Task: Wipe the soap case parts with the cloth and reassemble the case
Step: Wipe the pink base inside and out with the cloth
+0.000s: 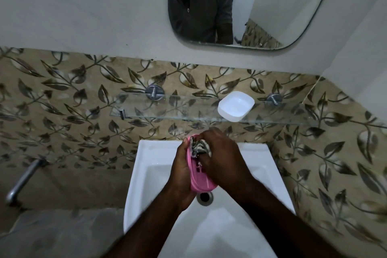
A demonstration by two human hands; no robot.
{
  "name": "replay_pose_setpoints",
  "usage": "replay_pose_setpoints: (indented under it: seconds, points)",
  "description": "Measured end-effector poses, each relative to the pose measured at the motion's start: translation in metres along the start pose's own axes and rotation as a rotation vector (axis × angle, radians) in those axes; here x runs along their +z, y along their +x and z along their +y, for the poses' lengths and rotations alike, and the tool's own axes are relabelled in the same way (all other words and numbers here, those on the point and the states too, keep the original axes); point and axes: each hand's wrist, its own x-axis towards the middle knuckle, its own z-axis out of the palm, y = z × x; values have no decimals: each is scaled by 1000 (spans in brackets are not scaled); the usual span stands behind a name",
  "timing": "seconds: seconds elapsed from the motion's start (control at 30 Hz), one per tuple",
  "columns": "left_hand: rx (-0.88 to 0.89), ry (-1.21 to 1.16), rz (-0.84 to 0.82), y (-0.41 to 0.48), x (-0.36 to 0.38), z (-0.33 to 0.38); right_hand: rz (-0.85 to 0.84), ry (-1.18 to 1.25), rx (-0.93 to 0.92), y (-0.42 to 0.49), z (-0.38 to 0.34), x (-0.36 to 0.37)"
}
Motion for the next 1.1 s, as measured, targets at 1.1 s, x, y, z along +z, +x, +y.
replay_pose_setpoints:
  seconds: [1.1]
  points:
    - [74, 130, -26, -7, -12, 27, -86, 5, -98, -15, -25, -15]
